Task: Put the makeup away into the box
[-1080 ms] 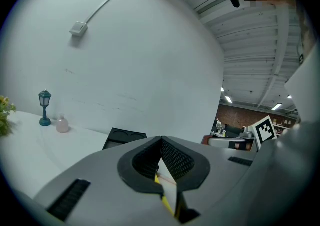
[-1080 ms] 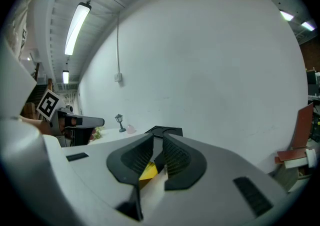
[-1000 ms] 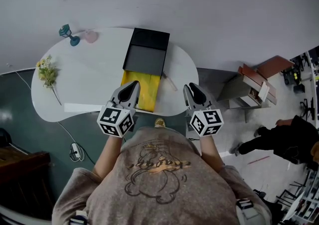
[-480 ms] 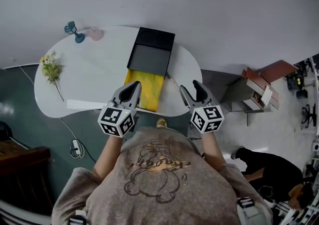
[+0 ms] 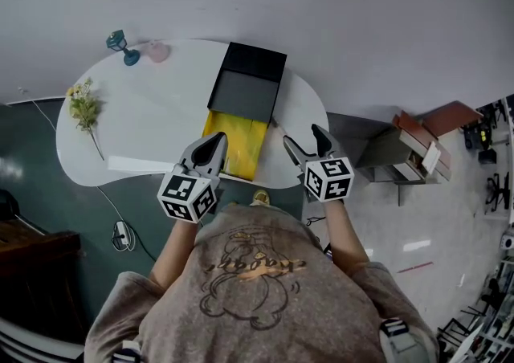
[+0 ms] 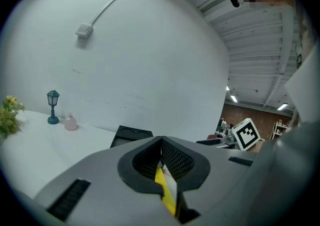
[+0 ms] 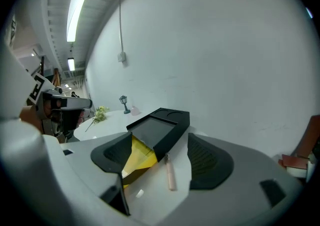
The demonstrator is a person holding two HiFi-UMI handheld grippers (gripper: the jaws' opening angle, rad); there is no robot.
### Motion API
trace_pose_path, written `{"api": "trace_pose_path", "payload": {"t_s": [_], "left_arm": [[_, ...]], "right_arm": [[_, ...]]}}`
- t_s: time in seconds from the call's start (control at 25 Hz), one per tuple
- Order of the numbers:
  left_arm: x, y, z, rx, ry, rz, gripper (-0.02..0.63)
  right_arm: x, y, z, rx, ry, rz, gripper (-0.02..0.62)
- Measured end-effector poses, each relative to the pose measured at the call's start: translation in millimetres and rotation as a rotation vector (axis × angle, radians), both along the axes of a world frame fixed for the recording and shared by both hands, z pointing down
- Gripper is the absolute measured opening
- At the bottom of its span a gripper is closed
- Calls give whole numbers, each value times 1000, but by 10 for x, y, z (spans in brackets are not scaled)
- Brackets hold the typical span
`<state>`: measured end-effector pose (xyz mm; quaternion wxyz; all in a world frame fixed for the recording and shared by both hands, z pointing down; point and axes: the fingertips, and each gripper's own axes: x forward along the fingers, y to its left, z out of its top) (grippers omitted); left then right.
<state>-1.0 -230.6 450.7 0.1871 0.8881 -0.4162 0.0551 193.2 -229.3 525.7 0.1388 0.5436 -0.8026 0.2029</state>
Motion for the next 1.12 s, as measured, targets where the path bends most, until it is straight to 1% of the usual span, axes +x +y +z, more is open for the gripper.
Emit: {"api": "trace_pose_path", "payload": {"t_s": [0.12,0.28,0.48,0.76,0.88,1.12], "left_arm": [[-29,-4,16,-5,-2,-13,21],[-80,-8,29,-10,-2,-31,21],[-164,-19,46,-14,-4,-54,21],[-303,-4,88,-30,-7,-99,21],[-367,12,120,-41,-10,-118,21],[-462,27,146,-51,-18,-156,21]], "right_arm": [[-2,-109,135,-35,23,1,332],[5,-213,483,-97,68,-10,313],[-55,-247,930,-177,107,-46,305],[-118,-314,1382,-258,153,-85,288],[-133,-331,1516,-284,174,-96,281],[-140,-369,1641,-306,198,-114,240]]}}
